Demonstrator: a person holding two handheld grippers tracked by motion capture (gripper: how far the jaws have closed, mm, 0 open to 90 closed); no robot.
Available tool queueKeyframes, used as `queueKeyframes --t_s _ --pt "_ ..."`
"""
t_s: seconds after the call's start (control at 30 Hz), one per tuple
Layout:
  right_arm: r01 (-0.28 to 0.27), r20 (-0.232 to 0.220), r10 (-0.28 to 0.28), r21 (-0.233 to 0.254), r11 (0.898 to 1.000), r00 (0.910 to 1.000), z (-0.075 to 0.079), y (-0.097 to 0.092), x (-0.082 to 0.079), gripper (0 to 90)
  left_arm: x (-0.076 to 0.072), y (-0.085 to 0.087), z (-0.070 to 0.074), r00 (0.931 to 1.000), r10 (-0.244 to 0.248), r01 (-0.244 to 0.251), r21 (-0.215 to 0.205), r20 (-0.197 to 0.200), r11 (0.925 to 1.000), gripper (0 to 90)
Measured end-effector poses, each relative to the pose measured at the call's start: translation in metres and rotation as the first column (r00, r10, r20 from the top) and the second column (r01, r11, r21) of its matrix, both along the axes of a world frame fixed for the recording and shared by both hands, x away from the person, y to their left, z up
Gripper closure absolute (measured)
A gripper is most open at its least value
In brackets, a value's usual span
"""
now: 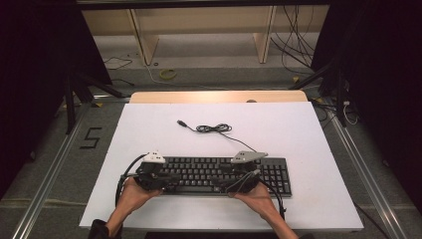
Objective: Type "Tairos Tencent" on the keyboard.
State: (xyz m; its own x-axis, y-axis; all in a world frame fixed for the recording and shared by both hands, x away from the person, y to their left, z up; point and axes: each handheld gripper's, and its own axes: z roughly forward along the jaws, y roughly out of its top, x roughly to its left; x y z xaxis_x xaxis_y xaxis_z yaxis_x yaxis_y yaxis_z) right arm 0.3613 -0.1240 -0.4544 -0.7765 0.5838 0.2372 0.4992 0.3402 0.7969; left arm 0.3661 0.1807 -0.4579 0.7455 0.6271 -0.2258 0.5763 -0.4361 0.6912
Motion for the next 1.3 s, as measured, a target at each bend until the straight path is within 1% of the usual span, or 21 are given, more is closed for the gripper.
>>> queueKeyframes --t_s 0.13,0.27,0.4,0.47,0.73,0.93,1.0,1.13,1.2,1.23,1.3 --pt "-0.005 0.001 0.005 -0.001 1.0 1.0 0.0 -0.001 -0.002 38.7 0.001 -0.002 -0.002 0.9999 -0.012 0.012 0.013 0.002 0.9998 87.8" --pt "-0.009 0.004 0.009 -0.001 1.0 1.0 0.0 -0.001 -0.004 37.5 0.002 -0.006 -0.002 0.9999 -0.015 0.015 0.015 -0.001 0.9998 88.8" --pt "-0.009 0.006 0.009 -0.002 1.0 0.9999 0.0 -0.002 -0.006 37.3 0.005 -0.01 -0.005 0.9996 -0.028 0.028 0.038 -0.004 0.9989 88.8" --pt "-0.01 0.01 0.01 -0.002 1.0 0.9999 0.0 -0.002 -0.006 37.3 0.005 -0.012 -0.007 0.9996 -0.029 0.029 0.051 -0.003 0.9983 88.9" --pt "-0.007 0.014 0.007 -0.002 1.0 0.9999 0.0 -0.005 -0.009 36.7 0.008 -0.014 -0.012 0.9995 -0.029 0.03 0.07 -0.015 0.9971 88.9" --pt "-0.012 0.013 0.012 -0.004 1.0 0.9998 0.0 -0.005 -0.01 35.3 0.009 -0.015 -0.014 0.9995 -0.025 0.026 0.07 -0.019 0.9972 88.9" --pt "-0.011 0.014 0.011 -0.002 1.0 0.9998 0.0 -0.006 -0.011 35.2 0.01 -0.016 -0.016 0.9993 -0.033 0.034 0.084 -0.021 0.9959 89.0" --pt "-0.008 0.015 0.008 -0.002 1.0 0.9999 0.001 -0.007 -0.012 35.2 0.011 -0.014 -0.018 0.9992 -0.031 0.032 0.059 -0.026 0.9977 89.2" --pt "-0.006 0.016 0.006 -0.005 1.0 0.9999 0.0 -0.008 -0.013 35.2 0.01 -0.014 -0.018 0.9993 -0.028 0.029 0.062 -0.024 0.9976 89.2" --pt "-0.004 0.016 0.004 -0.004 1.0 0.9999 0.0 -0.009 -0.013 35.2 0.01 -0.014 -0.017 0.9992 -0.035 0.036 0.073 -0.019 0.9967 89.2" --pt "-0.002 0.017 0.002 -0.004 1.0 0.9999 0.0 -0.01 -0.012 35.1 0.009 -0.015 -0.016 0.9995 -0.027 0.029 0.065 -0.018 0.9975 89.1"
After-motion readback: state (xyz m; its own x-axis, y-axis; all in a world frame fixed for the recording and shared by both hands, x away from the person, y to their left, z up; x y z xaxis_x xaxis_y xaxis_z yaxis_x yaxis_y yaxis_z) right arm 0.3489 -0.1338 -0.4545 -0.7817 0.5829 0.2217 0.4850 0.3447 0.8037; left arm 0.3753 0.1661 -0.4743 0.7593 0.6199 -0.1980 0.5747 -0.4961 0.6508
